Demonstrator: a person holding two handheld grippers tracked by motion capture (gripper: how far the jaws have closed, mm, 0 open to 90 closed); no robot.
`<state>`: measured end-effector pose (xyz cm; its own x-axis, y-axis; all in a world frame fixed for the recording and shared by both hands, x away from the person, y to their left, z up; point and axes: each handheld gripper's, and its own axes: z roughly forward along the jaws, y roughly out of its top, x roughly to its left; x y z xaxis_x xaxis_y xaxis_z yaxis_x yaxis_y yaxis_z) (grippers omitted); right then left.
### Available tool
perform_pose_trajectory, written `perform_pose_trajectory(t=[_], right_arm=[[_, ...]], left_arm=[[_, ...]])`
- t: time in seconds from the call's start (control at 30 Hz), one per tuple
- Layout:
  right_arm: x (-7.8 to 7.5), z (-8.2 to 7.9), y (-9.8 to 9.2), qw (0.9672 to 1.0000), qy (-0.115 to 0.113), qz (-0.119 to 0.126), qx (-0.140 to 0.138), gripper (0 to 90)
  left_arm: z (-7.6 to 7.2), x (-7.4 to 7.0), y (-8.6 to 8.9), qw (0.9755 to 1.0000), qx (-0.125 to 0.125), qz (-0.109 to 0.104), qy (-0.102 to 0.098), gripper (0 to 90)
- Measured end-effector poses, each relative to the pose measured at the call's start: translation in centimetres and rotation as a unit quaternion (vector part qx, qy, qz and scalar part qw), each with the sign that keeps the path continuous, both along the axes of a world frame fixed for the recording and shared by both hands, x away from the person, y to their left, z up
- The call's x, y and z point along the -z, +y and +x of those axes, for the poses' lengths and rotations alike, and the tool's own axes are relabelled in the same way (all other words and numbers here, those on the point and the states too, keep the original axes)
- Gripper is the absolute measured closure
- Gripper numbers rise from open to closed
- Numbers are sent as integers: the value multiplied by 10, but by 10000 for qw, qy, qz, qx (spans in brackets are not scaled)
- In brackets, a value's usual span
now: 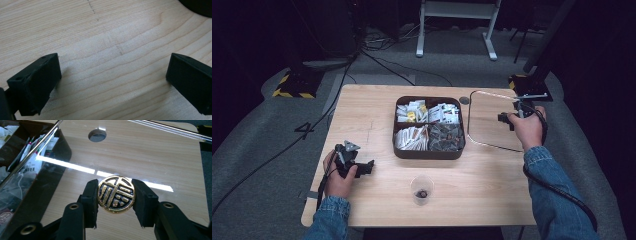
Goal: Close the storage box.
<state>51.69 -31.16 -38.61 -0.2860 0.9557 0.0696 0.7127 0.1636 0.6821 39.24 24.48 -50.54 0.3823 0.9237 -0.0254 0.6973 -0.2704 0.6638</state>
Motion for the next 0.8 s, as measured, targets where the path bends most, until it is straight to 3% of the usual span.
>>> perform_pose_trajectory(t=[0.37, 0.8], right_arm=[[-16, 0, 29, 9998, -18, -20, -185, 593], [-28, 6, 76, 9986, -25, -4, -531, 593]], left_arm=[[0, 0, 0, 10000, -17, 1, -12, 1], [0, 0, 0, 10000, 16, 1, -1, 2]])
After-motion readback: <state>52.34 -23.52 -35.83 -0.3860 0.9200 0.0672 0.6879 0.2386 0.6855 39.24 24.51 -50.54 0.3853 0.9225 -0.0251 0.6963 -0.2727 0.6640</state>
